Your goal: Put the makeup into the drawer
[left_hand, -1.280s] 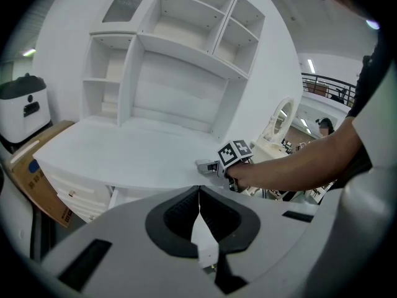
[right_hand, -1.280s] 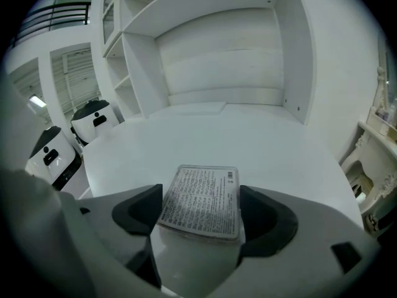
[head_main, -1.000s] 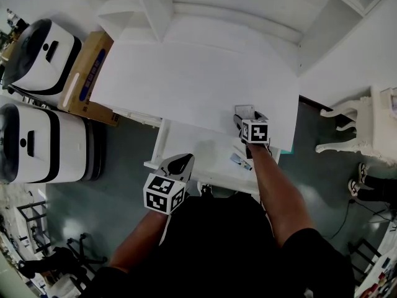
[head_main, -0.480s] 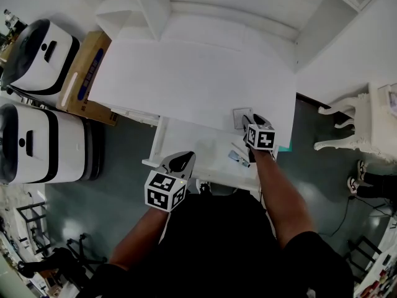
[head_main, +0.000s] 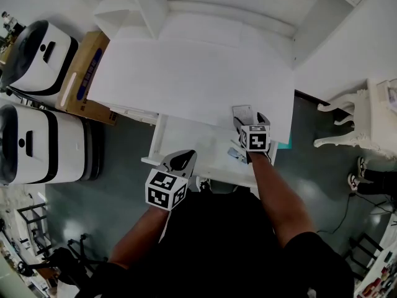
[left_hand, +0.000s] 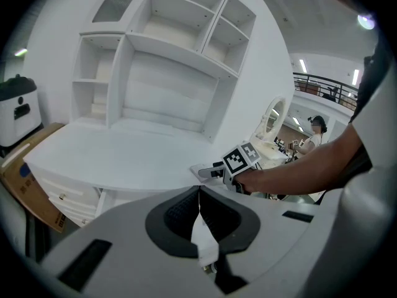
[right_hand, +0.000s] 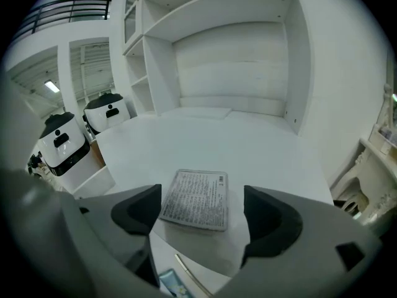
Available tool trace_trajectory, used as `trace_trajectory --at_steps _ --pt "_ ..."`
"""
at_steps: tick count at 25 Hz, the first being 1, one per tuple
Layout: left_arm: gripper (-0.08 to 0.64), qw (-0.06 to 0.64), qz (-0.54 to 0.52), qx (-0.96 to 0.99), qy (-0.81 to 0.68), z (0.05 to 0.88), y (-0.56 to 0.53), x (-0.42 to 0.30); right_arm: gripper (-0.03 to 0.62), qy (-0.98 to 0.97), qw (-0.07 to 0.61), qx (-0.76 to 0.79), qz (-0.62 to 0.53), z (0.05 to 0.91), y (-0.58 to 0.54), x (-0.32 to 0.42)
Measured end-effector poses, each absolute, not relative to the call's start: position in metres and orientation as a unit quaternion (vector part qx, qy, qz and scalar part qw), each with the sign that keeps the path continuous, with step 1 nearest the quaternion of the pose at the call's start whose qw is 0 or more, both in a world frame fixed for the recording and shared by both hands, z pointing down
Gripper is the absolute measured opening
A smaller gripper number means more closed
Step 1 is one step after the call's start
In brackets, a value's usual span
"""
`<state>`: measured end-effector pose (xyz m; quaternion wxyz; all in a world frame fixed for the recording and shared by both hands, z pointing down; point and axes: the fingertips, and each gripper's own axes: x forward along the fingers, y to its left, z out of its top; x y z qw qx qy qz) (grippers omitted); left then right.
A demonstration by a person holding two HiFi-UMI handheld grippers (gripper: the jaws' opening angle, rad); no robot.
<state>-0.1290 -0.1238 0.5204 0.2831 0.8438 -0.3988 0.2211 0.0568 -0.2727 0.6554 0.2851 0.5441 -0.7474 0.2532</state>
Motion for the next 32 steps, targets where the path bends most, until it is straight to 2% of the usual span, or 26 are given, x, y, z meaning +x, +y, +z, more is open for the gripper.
trace_trajectory --at_steps 8,20,32 --pt "0.011 0.286 0.225 0.841 -0.401 0.521 -0.116 -0.132 0.423 -0.727 0.297 0.558 0.269 0.676 -0.266 0.050" --pt "0.011 0.281 0.224 0.844 -0.398 0.519 -0.112 -0.130 0.419 -0.727 0.303 0.544 0.290 0.677 -0.265 0.058" --pt "0.011 0.277 0.218 0.849 -0.394 0.518 -0.107 -0.124 0.416 -0.737 0.268 0.544 0.297 0.656 -0.256 0.066"
